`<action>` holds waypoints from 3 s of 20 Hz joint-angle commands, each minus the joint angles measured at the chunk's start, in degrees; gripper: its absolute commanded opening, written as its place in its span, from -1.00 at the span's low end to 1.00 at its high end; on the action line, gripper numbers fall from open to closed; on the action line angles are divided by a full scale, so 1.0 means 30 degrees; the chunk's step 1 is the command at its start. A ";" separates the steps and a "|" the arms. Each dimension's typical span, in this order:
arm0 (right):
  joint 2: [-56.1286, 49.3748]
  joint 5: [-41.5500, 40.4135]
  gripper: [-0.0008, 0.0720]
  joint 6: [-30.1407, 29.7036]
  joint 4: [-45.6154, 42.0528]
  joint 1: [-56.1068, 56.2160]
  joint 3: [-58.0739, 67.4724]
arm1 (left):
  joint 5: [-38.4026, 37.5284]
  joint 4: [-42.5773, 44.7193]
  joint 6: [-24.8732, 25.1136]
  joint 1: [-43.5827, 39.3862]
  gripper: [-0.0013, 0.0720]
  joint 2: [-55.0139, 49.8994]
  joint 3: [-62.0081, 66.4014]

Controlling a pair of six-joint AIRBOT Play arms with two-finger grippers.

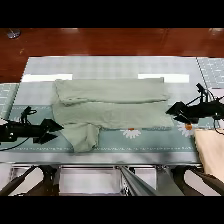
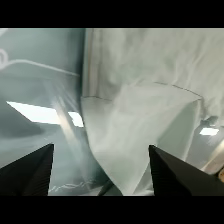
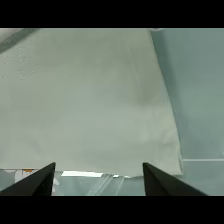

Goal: Fold the shirts.

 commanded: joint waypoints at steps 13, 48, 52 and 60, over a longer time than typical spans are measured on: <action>0.0423 0.3898 0.74 0.0131 -0.3133 -0.6113 -0.3249 | 0.1967 -0.4524 0.2769 -0.5020 -0.91 0.0240 -0.2127; -1.0965 -0.1953 -0.92 0.0685 0.3191 0.1792 1.2779 | 0.6492 -0.4488 0.0685 -0.5260 -0.91 -0.8167 1.2684; -1.3391 -0.2076 -0.92 0.0845 0.3774 0.2280 1.5263 | 0.6426 -0.4437 0.0517 -0.5566 -0.91 -1.0928 1.5307; -1.4936 -0.0641 0.74 0.0321 0.3738 0.1836 1.7194 | 0.4481 -0.3351 0.0699 -0.4962 0.95 -1.2116 1.6990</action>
